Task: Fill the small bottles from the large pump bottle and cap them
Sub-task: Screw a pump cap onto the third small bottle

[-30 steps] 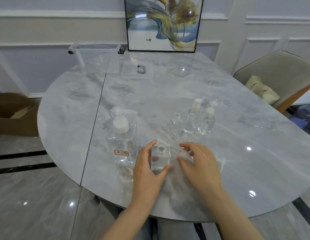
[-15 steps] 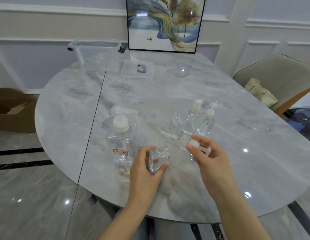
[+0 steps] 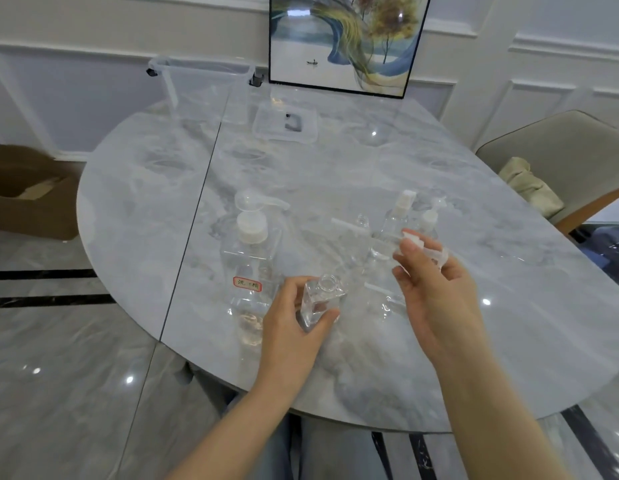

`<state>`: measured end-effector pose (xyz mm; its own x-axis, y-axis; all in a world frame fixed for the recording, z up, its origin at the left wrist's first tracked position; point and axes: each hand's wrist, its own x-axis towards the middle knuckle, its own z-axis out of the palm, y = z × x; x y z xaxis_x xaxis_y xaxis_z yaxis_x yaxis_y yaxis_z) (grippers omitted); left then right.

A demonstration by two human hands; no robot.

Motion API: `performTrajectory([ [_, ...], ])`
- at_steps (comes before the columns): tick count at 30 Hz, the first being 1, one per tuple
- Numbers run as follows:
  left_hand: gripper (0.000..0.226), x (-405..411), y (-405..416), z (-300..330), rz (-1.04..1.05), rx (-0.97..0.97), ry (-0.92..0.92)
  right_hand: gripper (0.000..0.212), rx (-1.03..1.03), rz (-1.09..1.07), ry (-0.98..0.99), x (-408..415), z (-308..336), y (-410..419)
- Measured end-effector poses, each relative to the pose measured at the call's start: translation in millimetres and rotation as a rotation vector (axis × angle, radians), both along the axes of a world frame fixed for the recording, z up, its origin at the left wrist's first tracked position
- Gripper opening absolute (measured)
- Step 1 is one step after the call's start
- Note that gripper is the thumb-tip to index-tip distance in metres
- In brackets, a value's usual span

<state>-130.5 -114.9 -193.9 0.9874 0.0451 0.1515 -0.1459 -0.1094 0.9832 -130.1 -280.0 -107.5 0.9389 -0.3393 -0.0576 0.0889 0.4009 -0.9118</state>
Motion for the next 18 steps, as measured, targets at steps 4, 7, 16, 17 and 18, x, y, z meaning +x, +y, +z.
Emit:
performTrajectory([
  [4, 0.036, -2, 1, 3, -0.007, -0.025, 0.012, 0.021, -0.154, 0.010, -0.055, -6, 2, 2],
  [7, 0.035, -2, 1, 4, -0.005, -0.031, 0.014, 0.030, -0.225, -0.023, -0.073, -11, -1, 2],
  [16, 0.034, -1, 1, 3, -0.008, -0.024, 0.005, 0.050, -0.259, -0.078, -0.105, -17, -1, 4],
  [17, 0.034, -1, 1, 3, -0.009, -0.025, 0.007, 0.045, -0.282, -0.080, -0.113, -16, 0, 4],
  [18, 0.034, -1, 1, 3, -0.006, -0.022, 0.007, 0.043, -0.307, -0.081, -0.121, -16, 0, 4],
])
